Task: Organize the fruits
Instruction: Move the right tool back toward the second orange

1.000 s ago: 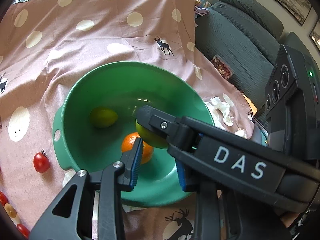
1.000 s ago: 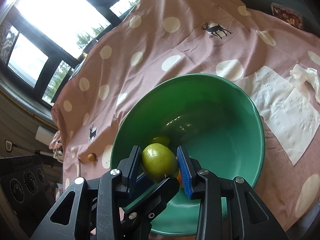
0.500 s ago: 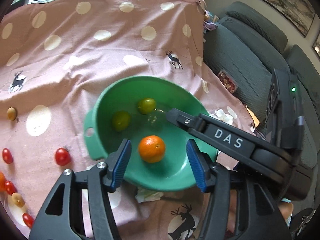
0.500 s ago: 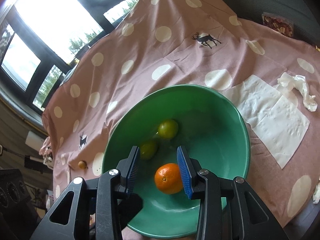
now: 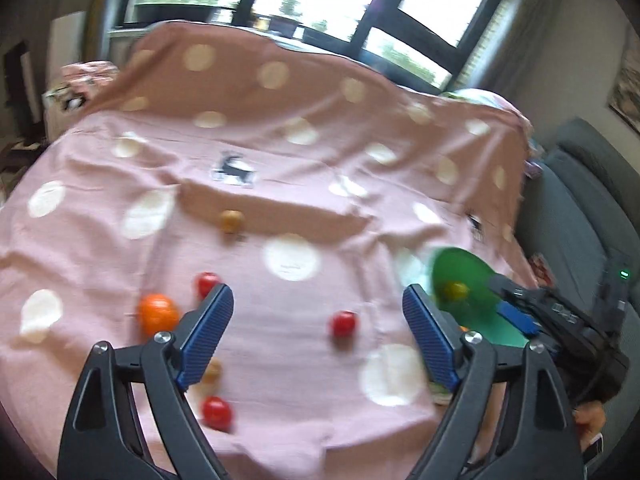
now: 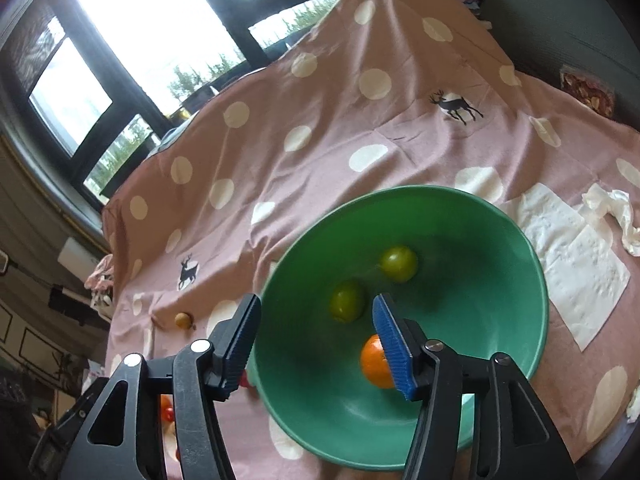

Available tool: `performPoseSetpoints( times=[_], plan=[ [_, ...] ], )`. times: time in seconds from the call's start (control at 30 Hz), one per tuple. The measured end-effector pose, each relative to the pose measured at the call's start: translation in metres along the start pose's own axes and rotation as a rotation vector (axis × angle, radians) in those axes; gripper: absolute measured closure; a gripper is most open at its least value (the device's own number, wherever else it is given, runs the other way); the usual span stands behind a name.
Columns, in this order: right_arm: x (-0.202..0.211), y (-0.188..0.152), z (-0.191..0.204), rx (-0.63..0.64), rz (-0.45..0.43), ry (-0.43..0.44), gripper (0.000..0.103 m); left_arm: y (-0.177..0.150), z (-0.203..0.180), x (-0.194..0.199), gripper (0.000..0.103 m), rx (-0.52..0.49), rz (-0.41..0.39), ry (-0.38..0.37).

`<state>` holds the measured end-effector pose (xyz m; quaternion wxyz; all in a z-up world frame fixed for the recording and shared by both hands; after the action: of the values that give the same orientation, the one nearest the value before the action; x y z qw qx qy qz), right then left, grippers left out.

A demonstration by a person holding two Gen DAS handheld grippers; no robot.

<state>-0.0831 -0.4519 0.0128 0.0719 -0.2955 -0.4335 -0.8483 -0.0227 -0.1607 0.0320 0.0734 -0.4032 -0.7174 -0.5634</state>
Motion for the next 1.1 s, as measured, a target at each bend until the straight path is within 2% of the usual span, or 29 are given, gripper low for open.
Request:
performPoseSetpoints(
  times=[0.13, 0.23, 0.33, 0.47, 0.67, 0.87, 0.93, 1.1],
  plan=[
    [-0.004, -0.008, 0.029, 0.065, 0.009, 0.053, 0.040, 0.006, 0.047, -0.001, 0.016, 0.063, -0.010, 0.092],
    [-0.010, -0.021, 0.055, 0.130, 0.034, 0.091, 0.040, 0.010, 0.082, 0.002, 0.016, 0.103, -0.032, 0.190],
    [-0.018, -0.035, 0.082, 0.202, 0.063, 0.131, 0.040, 0.009, 0.110, 0.005, 0.016, 0.154, -0.022, 0.261],
    [-0.030, -0.061, 0.114, 0.263, 0.142, 0.214, 0.040, 0.009, 0.135, 0.008, 0.018, 0.236, -0.006, 0.263],
    [-0.058, -0.107, 0.159, 0.239, 0.364, 0.412, 0.040, 0.009, 0.151, 0.012, 0.018, 0.286, -0.004, 0.294],
    [-0.085, -0.141, 0.196, 0.234, 0.509, 0.486, 0.044, 0.008, 0.162, 0.010, 0.024, 0.333, 0.016, 0.277],
    [-0.094, -0.152, 0.206, 0.241, 0.558, 0.496, 0.048, 0.008, 0.164, 0.009, 0.030, 0.334, 0.022, 0.278],
    [-0.114, -0.166, 0.221, 0.248, 0.622, 0.509, 0.051, 0.007, 0.165, 0.009, 0.034, 0.354, 0.033, 0.240]
  ],
)
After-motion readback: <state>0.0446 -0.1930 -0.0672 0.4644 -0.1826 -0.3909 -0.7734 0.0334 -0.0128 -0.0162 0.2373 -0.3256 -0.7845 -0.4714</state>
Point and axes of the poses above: each gripper's, at about its wrist camera, not at the fingertips, and x roughly against the way its jaws point, z to its left, y to its top, the point moved 6 cm from there along -x, roughly the way its jaws point, and after that the axes turned 6 degrees about -z, right-handed, at the moved point
